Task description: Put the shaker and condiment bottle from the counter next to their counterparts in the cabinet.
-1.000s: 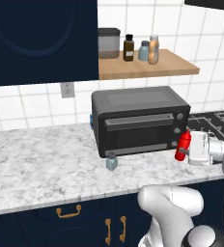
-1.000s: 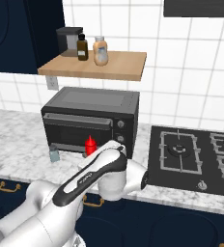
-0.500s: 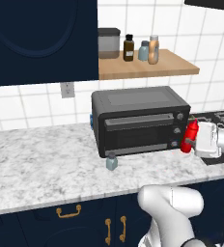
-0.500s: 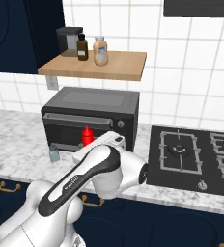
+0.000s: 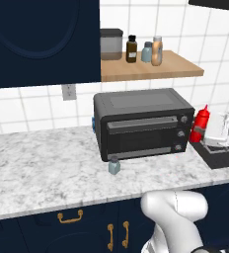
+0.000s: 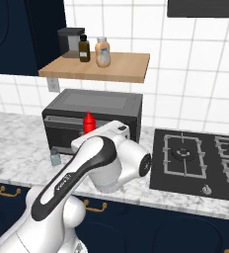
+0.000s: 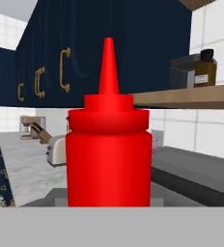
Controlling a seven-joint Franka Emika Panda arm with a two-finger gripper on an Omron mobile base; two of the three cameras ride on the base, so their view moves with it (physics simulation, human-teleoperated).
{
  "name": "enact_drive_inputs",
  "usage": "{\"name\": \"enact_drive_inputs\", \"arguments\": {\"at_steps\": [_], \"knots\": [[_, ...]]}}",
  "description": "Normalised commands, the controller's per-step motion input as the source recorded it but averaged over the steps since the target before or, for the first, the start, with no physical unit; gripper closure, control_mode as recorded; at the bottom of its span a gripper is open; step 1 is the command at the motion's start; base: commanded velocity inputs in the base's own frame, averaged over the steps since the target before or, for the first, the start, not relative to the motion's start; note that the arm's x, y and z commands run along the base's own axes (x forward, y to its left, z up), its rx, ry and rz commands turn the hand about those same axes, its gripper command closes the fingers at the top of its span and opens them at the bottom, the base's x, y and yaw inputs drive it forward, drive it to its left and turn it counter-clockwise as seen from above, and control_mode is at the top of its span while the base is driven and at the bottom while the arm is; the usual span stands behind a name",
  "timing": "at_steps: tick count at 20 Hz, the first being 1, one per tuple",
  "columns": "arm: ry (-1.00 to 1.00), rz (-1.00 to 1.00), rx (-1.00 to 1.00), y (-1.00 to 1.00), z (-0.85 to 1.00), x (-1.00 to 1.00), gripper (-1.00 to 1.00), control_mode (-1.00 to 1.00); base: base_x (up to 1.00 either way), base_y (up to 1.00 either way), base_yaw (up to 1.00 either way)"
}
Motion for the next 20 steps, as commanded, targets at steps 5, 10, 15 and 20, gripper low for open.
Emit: {"name": "enact_drive_inputs", "arguments": {"at_steps": [5, 10, 15, 20], "knots": [[0.04, -0.05, -0.03, -0.20, 0.33, 0.00, 1.00, -1.00, 0.00, 0.00, 0.00], [0.03, -0.05, -0.09, -0.15, 0.31, 0.00, 1.00, -1.00, 0.00, 0.00, 0.00], [0.01, -0.05, 0.00, -0.01, 0.45, 0.00, 1.00, -1.00, 0.00, 0.00, 0.00], [0.00, -0.03, 0.06, 0.00, 0.54, 0.00, 1.00, -1.00, 0.00, 0.00, 0.00]]}}
